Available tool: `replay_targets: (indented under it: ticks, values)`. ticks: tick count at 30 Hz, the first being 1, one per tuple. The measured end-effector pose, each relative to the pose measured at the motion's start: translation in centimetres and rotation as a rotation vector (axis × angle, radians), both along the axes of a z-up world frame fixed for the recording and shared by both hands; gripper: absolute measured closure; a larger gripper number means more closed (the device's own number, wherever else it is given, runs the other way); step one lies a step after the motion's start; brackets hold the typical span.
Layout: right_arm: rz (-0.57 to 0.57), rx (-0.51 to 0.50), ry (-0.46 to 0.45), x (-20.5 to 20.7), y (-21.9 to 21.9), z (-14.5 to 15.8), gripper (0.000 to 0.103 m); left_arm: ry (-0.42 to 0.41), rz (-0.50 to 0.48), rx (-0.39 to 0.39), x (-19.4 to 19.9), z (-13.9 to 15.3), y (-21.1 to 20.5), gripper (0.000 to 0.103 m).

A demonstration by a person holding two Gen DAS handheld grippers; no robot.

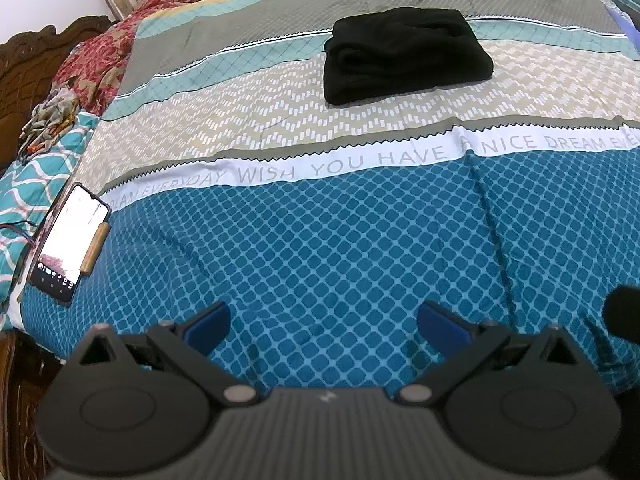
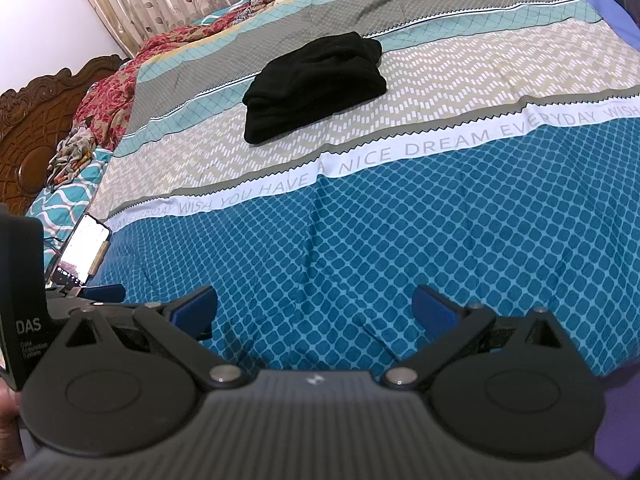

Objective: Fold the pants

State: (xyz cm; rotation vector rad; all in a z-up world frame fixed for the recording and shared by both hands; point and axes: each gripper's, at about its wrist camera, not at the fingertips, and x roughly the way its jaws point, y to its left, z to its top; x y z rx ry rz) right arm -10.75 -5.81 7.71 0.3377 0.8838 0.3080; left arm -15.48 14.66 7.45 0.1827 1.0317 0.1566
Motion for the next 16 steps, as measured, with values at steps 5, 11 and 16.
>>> replay_targets:
  ticks: [5,11,16]
  values:
    - [0.000,0.000,0.000,-0.03,0.02,-0.01,0.000,0.002,-0.003,-0.002,0.04,0.00,0.02,0.000]
    - [0.000,0.000,0.001,-0.02,-0.02,-0.04,0.000,0.010,-0.005,-0.020,0.10,-0.04,0.17,0.000]
    - [0.001,0.000,-0.002,-0.11,0.03,-0.07,0.000,0.007,-0.015,-0.032,0.03,0.07,0.17,0.000]
